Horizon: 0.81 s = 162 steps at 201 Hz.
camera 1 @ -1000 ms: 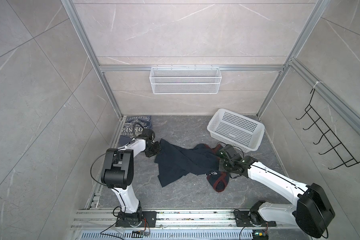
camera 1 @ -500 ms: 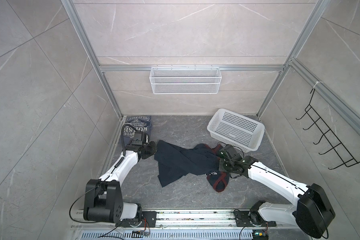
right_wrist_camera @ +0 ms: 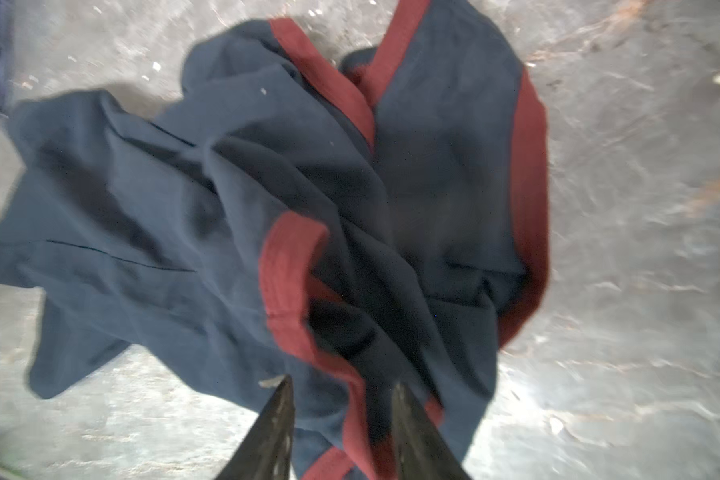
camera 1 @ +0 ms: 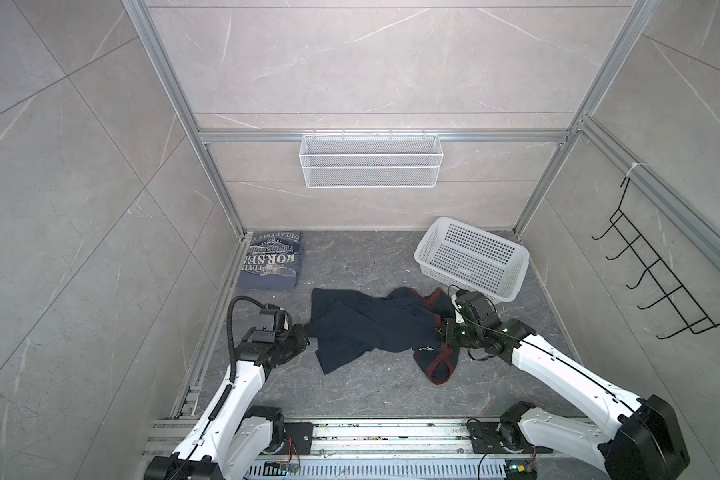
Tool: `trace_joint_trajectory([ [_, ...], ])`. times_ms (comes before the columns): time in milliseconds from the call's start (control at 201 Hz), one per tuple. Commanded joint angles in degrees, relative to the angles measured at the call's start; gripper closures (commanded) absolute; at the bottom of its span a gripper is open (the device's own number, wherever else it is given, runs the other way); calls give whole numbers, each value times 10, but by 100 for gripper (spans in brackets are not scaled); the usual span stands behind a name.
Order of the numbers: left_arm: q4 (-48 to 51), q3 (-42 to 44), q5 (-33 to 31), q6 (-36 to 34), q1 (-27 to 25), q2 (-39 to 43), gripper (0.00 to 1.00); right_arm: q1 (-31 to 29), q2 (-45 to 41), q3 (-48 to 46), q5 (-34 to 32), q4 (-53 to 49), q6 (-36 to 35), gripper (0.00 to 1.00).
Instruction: Fold and stack the tank tops
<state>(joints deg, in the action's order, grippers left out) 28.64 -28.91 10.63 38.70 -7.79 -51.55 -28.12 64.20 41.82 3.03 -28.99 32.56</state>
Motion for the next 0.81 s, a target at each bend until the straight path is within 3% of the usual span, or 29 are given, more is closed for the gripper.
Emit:
trace_joint_trajectory([
  [0, 1, -8, -13, 14, -2, 9, 100, 20, 20, 21, 52, 29, -30, 56],
  [249, -3, -24, -10, 0, -2, -9, 100, 51, 77, 44, 129, 73, -35, 55],
  [418, -9, -26, -16, 0, -2, -18, 97, 51, 85, 52, 132, 63, -40, 84],
  [538, -16, -34, -7, -4, -2, -33, 86, 50, 62, 56, 71, 19, -41, 99],
  [667, -24, -59, -3, -14, -2, -76, 69, 55, 29, 54, 9, -27, -42, 100],
  [801, -38, -92, -16, -26, -1, -144, 60, 56, 25, 43, 23, -29, -50, 100],
])
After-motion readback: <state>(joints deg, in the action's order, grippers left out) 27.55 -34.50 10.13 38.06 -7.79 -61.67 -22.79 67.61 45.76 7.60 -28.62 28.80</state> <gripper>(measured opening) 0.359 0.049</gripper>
